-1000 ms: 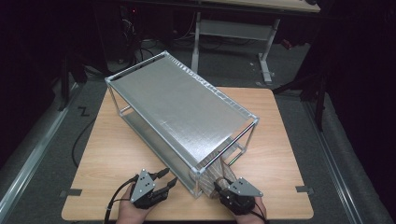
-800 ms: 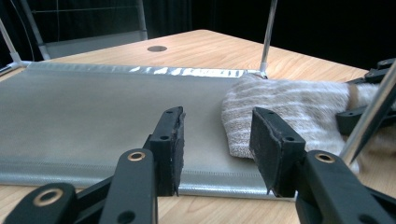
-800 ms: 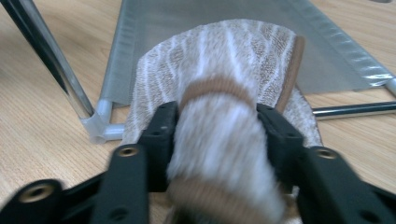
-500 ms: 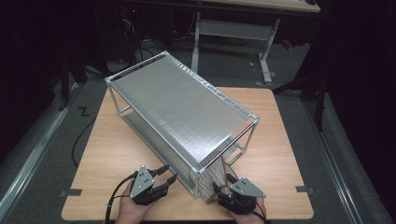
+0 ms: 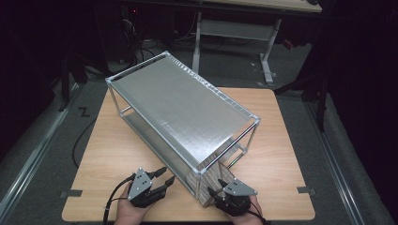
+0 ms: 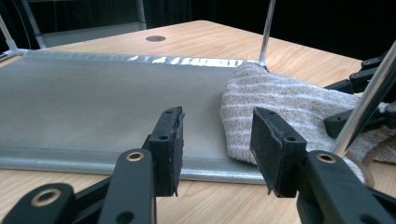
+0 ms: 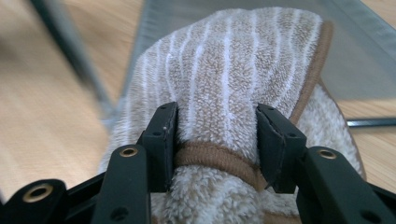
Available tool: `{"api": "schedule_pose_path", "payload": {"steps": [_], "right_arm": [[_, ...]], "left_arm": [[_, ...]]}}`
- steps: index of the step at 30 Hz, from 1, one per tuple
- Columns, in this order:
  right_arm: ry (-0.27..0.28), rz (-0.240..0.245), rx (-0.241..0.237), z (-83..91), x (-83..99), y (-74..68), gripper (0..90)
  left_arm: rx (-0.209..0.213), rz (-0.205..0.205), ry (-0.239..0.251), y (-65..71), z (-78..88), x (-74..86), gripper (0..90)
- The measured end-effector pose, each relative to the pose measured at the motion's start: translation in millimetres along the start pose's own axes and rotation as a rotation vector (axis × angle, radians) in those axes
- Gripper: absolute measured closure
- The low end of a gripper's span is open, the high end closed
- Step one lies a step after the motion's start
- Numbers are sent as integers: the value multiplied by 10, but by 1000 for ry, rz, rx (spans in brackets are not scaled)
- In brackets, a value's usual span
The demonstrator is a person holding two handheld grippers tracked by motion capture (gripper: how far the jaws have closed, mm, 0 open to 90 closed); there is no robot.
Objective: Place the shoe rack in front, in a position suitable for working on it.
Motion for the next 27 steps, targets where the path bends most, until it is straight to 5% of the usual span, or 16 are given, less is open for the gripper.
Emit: {"api": "schedule_pose_path", "payload": {"steps": [14,27], "right_arm": [[-27,-4,59,-44,25,133,553],[-39,-64,203,-116,43,680,545]], "left_arm": [[2,1,-6,7,4,18,540],[-25,-1,-17,-6,119,69,525]]}}
Point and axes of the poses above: each handheld gripper's, and its own axes: z roughly backward along the jaws, x roughly out of its underside, y roughly to its right, the point moved 3 cm from there along -z, roughly forward along the jaws, and after that the axes turned 8 degrees about x, right-handed, at the moved point
